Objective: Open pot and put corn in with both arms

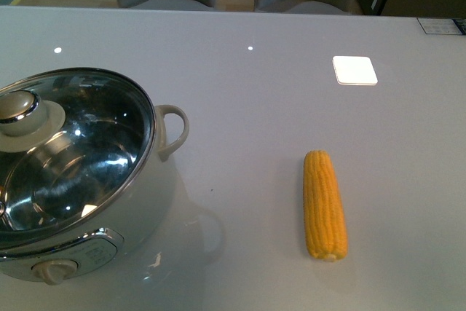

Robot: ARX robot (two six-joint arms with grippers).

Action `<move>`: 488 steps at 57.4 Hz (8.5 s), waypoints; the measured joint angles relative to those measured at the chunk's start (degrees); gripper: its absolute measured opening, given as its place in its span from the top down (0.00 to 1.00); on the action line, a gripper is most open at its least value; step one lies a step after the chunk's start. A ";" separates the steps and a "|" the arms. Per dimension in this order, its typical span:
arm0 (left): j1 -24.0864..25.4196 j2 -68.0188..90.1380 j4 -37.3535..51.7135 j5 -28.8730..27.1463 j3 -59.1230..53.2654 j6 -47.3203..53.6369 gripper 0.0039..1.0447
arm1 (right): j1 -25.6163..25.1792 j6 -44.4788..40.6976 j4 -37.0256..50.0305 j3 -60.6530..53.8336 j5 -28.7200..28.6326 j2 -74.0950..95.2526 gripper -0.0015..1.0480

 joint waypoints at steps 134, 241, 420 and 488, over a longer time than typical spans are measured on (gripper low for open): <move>-11.06 106.29 63.43 -12.44 17.14 -8.28 0.06 | 0.00 0.00 0.00 0.00 0.02 -0.02 0.08; 17.00 86.49 51.25 -1.90 21.86 -0.15 0.59 | 0.00 0.00 0.00 0.00 0.02 -0.02 0.08; 34.27 152.04 80.00 6.54 48.44 3.48 0.07 | 0.00 0.00 0.00 0.00 0.04 -0.02 0.08; 36.46 84.56 56.00 16.15 15.72 -1.95 0.06 | 0.00 0.00 0.00 0.00 0.02 -0.02 0.08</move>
